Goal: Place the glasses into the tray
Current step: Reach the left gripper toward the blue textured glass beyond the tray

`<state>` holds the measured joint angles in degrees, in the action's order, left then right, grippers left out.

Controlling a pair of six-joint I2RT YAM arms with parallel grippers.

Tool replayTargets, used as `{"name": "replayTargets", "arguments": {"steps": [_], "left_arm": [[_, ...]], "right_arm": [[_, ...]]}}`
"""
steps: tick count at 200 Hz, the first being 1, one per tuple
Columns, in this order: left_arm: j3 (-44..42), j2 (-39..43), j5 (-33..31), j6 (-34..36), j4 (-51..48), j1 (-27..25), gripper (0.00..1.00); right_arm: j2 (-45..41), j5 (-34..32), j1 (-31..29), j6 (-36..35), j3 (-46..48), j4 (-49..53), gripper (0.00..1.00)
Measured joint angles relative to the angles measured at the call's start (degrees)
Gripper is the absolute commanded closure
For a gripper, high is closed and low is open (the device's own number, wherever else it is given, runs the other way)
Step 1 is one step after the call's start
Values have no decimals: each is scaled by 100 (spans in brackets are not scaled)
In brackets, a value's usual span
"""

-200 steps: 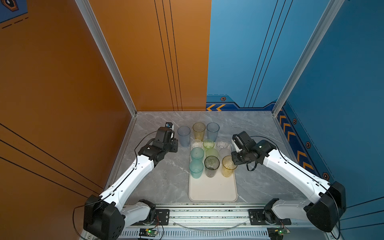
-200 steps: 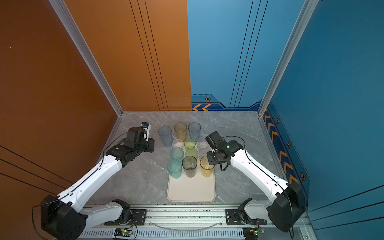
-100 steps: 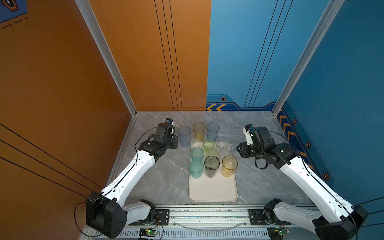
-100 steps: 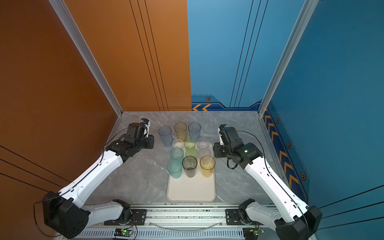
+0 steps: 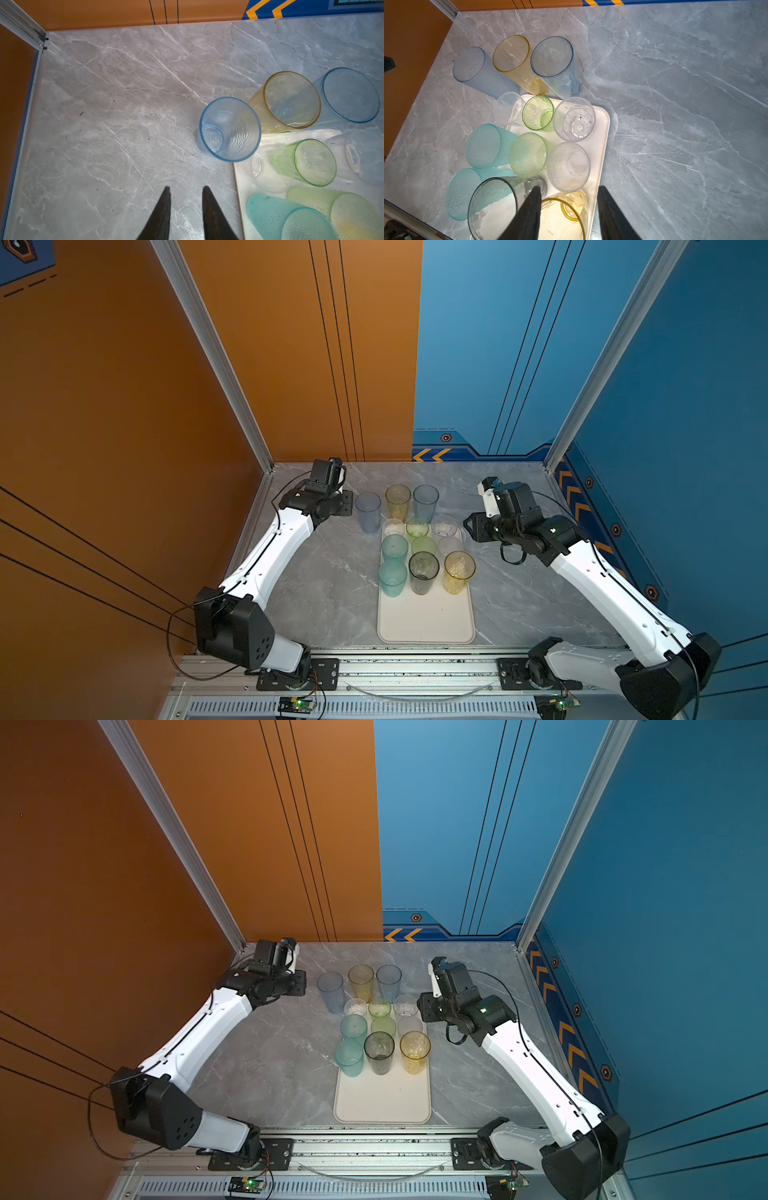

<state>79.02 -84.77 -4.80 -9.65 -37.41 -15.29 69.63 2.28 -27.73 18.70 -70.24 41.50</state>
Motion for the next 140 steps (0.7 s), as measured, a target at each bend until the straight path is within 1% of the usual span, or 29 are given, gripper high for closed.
{"name": "replayTargets", "arguments": {"steps": [81, 140], "left_arm": [[643, -1047, 411, 166, -225, 85, 74], [1043, -1508, 595, 264, -295, 136, 74]], "right_arm": [[166, 122, 0, -83, -170, -28, 56], [358, 170, 0, -85, -170, -50, 56]]}}
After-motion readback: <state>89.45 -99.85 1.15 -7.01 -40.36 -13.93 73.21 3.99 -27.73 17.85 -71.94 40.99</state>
